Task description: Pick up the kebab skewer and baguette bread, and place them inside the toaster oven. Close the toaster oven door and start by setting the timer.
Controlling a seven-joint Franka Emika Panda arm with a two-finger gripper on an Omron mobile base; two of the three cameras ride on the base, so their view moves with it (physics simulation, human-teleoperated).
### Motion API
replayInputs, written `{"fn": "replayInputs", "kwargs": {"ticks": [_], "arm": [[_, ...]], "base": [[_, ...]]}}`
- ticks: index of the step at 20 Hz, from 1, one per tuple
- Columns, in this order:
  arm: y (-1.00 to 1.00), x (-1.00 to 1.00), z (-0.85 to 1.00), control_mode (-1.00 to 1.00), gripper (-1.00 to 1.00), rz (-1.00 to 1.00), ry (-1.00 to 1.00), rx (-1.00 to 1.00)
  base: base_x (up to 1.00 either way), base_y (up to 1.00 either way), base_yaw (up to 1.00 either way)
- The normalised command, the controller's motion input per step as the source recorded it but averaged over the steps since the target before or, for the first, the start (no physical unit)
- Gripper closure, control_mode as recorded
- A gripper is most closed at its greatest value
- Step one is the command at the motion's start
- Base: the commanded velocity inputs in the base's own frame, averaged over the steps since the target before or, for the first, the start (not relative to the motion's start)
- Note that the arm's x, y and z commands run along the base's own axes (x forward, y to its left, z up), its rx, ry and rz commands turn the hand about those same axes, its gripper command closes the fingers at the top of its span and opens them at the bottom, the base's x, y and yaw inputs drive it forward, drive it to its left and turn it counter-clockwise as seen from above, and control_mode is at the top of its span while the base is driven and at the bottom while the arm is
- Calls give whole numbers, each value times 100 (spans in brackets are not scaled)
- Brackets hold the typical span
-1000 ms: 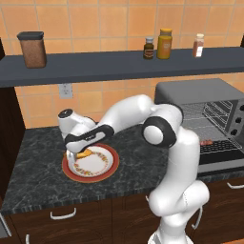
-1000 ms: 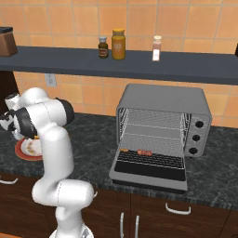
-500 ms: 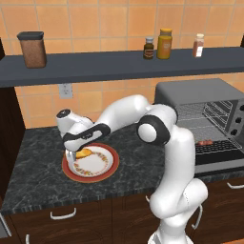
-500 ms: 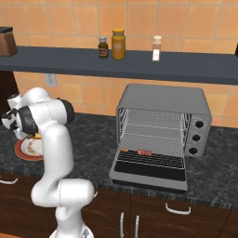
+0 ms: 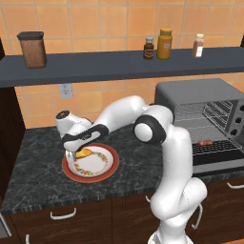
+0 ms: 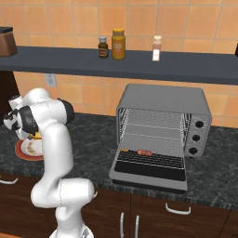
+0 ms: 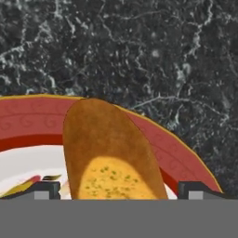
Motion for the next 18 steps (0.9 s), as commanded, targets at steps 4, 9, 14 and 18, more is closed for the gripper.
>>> {"fn": "replayInputs", "kwargs": {"ticks": [4,9,14,18], "arm": [[0,4,-19,-100,-100,1,1,0],[0,2,-13,-100,-100,2,0,0],[-2,0,-11,-100,100,2,0,0],[-32,-4,-9,-100,100,4,0,0]], "base": [[0,0,0],[0,0,0],[0,0,0],[0,0,0]]}}
